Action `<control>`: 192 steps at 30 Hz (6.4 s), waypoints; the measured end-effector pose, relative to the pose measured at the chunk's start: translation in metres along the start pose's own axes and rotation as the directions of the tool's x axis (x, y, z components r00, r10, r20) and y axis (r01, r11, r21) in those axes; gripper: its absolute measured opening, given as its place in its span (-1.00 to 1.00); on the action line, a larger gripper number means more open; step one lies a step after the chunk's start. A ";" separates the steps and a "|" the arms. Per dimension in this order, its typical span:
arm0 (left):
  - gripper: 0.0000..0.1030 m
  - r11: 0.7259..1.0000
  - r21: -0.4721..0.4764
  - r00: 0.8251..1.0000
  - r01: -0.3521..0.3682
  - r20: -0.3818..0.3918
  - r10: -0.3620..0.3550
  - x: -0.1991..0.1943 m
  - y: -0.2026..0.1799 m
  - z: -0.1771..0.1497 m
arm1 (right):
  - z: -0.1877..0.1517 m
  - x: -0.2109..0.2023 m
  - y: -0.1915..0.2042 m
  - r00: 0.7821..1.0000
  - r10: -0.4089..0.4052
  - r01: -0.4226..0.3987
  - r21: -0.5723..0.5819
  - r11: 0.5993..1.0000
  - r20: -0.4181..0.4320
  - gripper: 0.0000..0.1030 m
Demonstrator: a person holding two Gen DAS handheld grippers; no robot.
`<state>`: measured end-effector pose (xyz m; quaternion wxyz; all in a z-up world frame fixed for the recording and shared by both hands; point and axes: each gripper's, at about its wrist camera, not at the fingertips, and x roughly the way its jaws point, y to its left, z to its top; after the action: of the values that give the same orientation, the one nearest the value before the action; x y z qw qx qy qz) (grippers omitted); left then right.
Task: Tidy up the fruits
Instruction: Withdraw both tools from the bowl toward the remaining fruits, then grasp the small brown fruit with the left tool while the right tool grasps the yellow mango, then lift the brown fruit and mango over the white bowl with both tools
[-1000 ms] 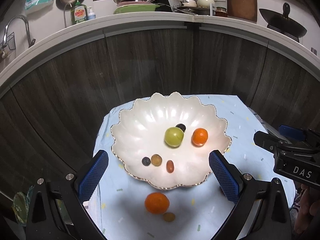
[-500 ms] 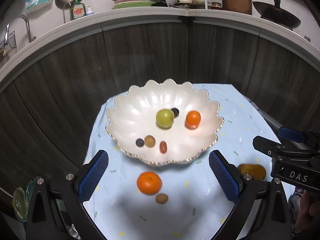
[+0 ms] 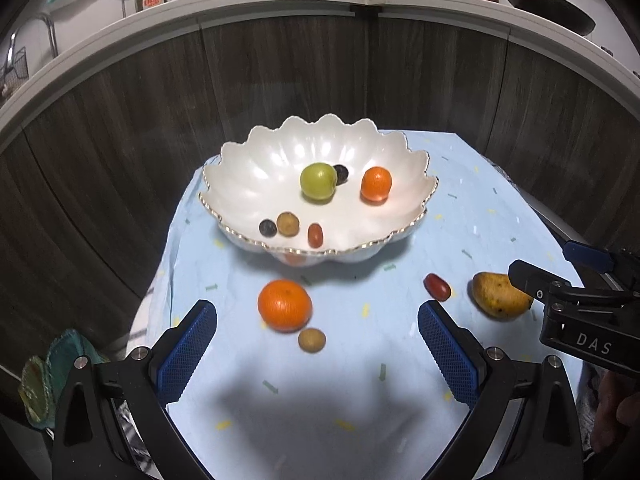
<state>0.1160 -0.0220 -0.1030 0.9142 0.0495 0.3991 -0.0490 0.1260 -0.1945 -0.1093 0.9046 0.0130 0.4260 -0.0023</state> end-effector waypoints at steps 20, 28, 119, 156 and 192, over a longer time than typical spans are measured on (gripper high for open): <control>0.99 0.998 -0.025 0.998 -0.055 -0.026 0.054 0.033 0.003 -0.034 | -0.024 0.014 0.007 0.995 -0.043 0.047 -0.048 0.998 0.089 0.64; 0.96 0.995 -0.048 0.996 -0.087 -0.021 0.086 0.047 0.007 -0.038 | -0.029 0.032 0.013 0.994 -0.047 0.054 -0.072 0.996 0.100 0.64; -0.55 0.999 -0.001 0.999 -0.036 0.007 0.036 0.041 -0.005 -0.037 | -0.026 0.027 0.000 0.996 -0.016 0.018 -0.026 0.999 0.088 0.28; -0.55 0.998 -0.058 0.992 -0.028 0.125 0.036 0.003 0.031 0.032 | 0.046 -0.008 0.037 0.976 0.061 -0.045 -0.080 0.996 0.209 0.28; -0.55 0.995 -0.092 0.987 -0.041 0.148 0.054 0.053 0.057 0.107 | 0.125 0.042 0.049 0.974 0.059 -0.049 -0.051 0.997 0.220 0.28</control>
<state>0.2368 0.0176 -0.0667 0.9440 0.0144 0.3295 -0.0131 0.2501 -0.1480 -0.0609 0.9462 0.0039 0.3220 0.0305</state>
